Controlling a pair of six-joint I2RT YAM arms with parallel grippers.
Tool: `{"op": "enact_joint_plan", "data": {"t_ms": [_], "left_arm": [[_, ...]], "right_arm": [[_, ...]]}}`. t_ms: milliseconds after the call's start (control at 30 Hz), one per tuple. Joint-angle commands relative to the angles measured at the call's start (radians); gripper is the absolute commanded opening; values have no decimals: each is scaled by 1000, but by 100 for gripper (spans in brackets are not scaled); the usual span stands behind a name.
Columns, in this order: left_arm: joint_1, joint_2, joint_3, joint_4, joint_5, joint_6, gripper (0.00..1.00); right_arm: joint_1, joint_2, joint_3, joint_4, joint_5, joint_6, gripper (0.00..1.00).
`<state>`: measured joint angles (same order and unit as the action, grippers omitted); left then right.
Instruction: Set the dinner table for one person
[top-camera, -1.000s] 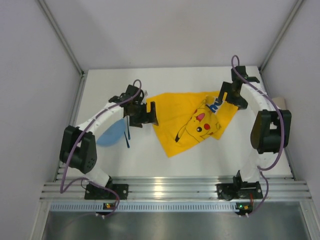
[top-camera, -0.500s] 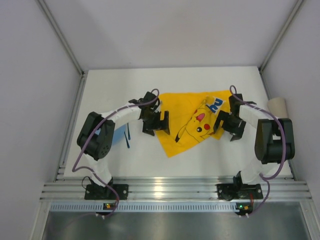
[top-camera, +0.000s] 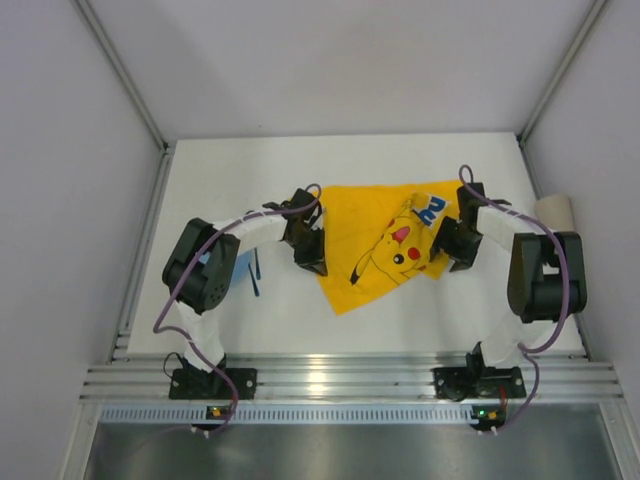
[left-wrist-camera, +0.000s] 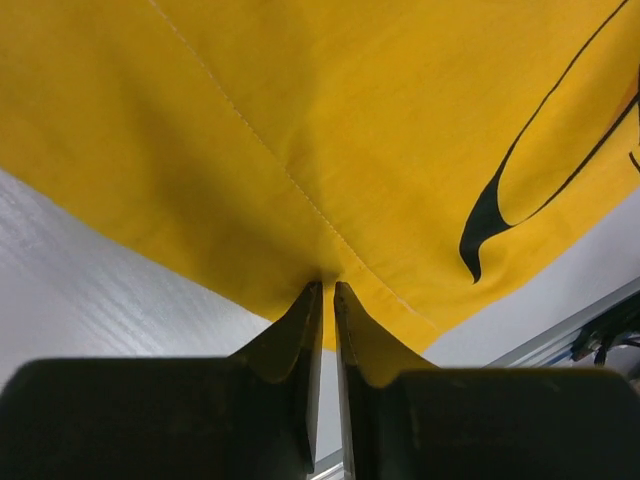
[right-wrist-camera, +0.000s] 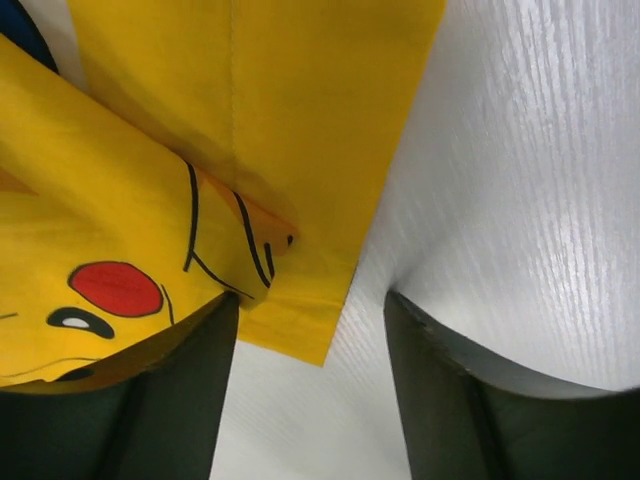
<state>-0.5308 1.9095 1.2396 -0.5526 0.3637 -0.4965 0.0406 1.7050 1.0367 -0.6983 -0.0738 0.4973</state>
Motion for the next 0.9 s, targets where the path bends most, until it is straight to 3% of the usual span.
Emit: {"op": "enact_joint_plan", "data": {"t_ms": [0, 167, 267, 367, 467, 767, 867], "left_arm": [[2, 16, 4, 26, 31, 6, 14], [2, 17, 6, 16, 30, 19, 0], [2, 23, 20, 3, 30, 29, 0], [2, 31, 35, -6, 32, 36, 0], [2, 37, 44, -18, 34, 45, 0], [2, 65, 80, -52, 34, 73, 0], [2, 72, 90, -64, 30, 81, 0]], "right_arm": [[4, 65, -23, 175, -47, 18, 59], [8, 94, -49, 201, -50, 26, 45], [15, 93, -72, 215, -60, 40, 34], [21, 64, -107, 229, -70, 56, 32], [25, 27, -151, 244, -70, 75, 25], [27, -68, -208, 215, -49, 86, 17], [27, -97, -217, 194, -34, 73, 25]]}}
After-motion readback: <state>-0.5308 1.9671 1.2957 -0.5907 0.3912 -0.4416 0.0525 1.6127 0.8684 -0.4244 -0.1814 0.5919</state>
